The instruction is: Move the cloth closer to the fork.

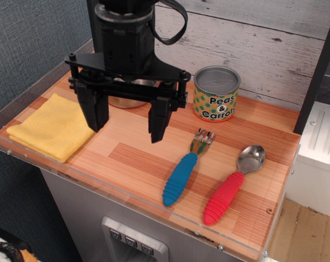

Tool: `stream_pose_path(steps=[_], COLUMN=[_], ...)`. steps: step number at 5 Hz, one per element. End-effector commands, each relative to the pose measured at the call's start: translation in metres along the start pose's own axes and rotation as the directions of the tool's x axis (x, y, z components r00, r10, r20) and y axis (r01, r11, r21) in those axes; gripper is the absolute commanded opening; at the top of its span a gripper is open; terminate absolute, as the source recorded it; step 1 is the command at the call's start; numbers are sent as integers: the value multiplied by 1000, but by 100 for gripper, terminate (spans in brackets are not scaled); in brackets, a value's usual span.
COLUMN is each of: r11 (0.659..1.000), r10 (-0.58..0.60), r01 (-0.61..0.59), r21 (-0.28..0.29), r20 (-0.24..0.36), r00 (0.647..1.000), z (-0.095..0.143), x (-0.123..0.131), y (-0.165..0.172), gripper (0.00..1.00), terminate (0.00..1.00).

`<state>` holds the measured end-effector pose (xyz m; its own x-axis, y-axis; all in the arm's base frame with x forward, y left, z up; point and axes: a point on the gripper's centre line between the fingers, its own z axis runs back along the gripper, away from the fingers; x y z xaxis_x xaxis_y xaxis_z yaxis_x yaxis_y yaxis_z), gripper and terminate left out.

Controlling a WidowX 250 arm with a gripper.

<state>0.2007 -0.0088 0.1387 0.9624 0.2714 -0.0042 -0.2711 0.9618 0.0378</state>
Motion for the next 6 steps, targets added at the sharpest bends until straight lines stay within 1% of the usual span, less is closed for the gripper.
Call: stream_pose_path(steps=[1, 2, 3, 4, 5, 6], r11=[1000, 999, 991, 978, 960, 947], r10=[0, 48, 126, 181, 248, 293], r01=[0, -48, -125, -179, -247, -291], r21=[0, 3, 43, 105, 131, 133], r20=[0, -25, -24, -6, 12, 5], r00=[1000, 999, 992, 983, 969, 956], z=[0, -13, -27, -40, -63, -79], x=[0, 19, 42, 61, 79, 91], y=[0, 16, 42, 77, 123, 153], gripper=[100, 100, 100, 100, 100, 100], terminate=[0, 0, 0, 0, 0, 0])
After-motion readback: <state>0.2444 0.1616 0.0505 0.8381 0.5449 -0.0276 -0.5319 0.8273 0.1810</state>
